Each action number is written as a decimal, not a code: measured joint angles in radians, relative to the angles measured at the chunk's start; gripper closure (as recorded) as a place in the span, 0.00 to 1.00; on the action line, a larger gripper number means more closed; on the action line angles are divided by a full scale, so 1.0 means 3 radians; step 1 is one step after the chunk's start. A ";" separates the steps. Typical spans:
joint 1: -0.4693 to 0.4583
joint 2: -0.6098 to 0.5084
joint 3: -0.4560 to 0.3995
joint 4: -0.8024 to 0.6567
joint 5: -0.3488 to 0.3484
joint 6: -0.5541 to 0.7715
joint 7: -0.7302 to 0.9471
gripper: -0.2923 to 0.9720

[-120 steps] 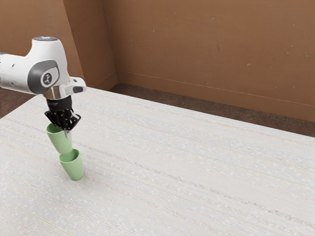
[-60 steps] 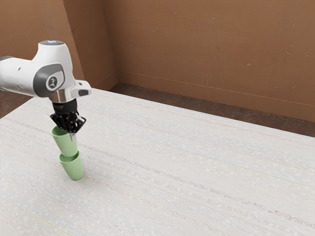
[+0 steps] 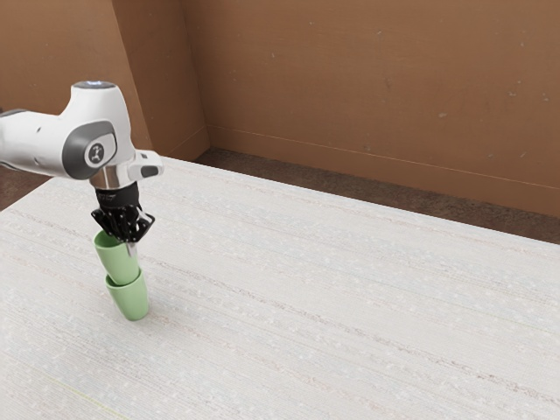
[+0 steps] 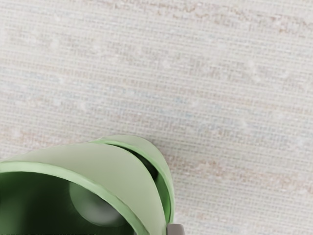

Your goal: Place the left cup onto the right cup

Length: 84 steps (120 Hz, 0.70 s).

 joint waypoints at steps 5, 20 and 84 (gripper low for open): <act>0.0012 0.0011 -0.0009 0.0000 0.0000 0.0008 -0.0003 0.85; 0.0025 0.0027 -0.0009 0.0001 -0.0008 0.0014 -0.0011 0.81; 0.0067 0.0015 -0.0007 0.0019 -0.0031 -0.0048 -0.0068 0.40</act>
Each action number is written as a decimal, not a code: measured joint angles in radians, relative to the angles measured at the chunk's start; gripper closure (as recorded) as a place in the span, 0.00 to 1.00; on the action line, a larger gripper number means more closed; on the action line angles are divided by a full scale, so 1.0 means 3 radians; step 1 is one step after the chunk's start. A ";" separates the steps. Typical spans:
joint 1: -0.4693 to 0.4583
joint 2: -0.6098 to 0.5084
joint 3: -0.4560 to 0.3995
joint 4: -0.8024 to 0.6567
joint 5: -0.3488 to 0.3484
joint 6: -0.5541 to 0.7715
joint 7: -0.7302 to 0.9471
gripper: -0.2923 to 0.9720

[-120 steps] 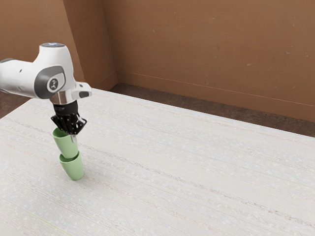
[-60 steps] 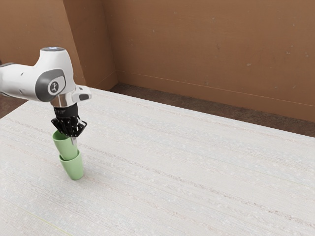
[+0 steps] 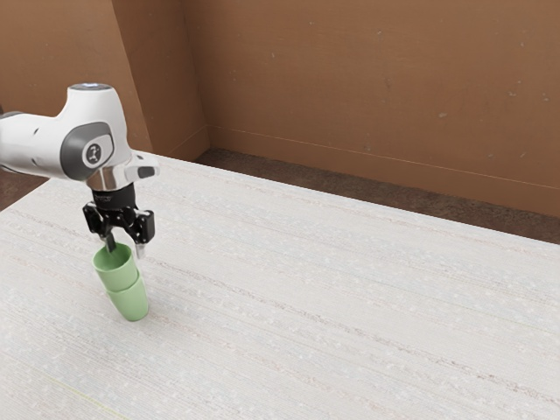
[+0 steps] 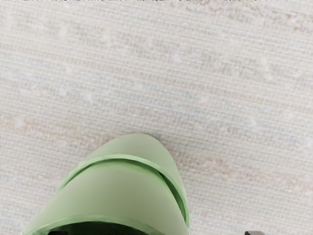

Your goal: Place the left cup onto the right cup

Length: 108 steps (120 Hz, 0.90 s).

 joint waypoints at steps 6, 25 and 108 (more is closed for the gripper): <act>0.0003 -0.0011 0.0000 0.0005 0.0000 -0.0010 -0.0004 0.39; 0.0024 -0.0050 -0.0012 0.0054 0.0000 -0.0076 -0.0022 0.38; -0.0720 -0.0223 0.0376 0.0269 0.0000 -0.0480 -0.0104 0.29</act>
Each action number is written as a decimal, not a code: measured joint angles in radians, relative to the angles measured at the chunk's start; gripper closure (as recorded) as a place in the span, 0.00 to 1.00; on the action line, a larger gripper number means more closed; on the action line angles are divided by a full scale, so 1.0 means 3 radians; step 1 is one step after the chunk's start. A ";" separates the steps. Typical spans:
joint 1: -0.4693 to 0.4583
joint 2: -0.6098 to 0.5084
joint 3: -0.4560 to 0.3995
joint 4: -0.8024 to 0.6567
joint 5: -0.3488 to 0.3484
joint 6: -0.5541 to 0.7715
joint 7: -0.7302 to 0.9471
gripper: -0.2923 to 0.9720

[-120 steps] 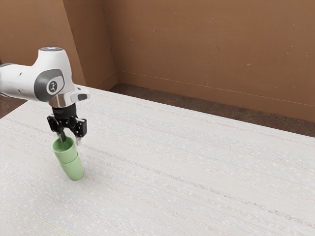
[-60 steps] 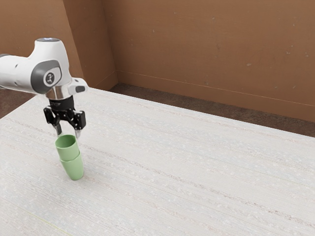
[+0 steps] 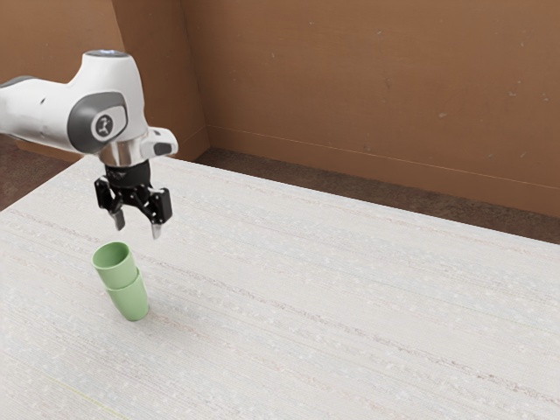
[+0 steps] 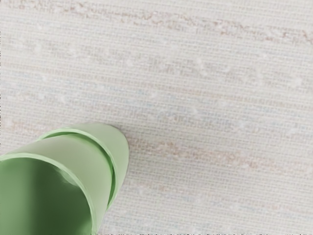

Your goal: Place the left cup onto the right cup

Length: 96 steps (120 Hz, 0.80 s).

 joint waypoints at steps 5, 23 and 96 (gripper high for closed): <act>-0.0045 0.0000 0.0038 0.0029 0.0000 -0.0027 -0.0002 0.28; -0.0447 0.0007 0.0401 0.0134 0.0001 -0.0140 -0.0001 0.26; -0.1074 0.0168 0.0827 0.0631 0.0000 -0.0517 0.0156 0.23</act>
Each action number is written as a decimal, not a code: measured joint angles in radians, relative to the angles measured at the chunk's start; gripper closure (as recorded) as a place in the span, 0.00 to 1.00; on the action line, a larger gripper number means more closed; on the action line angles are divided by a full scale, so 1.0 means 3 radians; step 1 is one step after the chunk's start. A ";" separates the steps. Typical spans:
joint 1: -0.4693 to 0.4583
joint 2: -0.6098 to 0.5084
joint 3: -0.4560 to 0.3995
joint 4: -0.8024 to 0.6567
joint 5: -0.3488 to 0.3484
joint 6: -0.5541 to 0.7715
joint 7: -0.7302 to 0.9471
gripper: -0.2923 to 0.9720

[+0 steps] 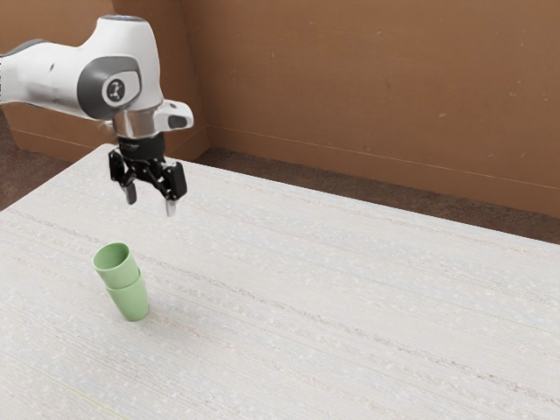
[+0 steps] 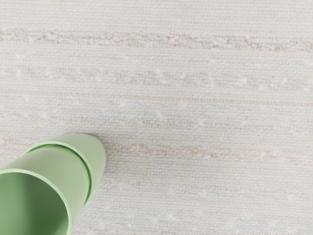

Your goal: Place the left cup onto the right cup

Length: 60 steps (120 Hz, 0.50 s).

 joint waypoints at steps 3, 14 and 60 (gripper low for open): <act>-0.0019 0.0017 0.0009 0.0031 0.0000 -0.0016 0.0011 0.23; -0.0131 0.0056 0.0087 0.0113 0.0001 -0.0062 0.0049 0.23; -0.0448 0.0088 0.0275 0.0213 0.0005 -0.0115 0.0200 0.23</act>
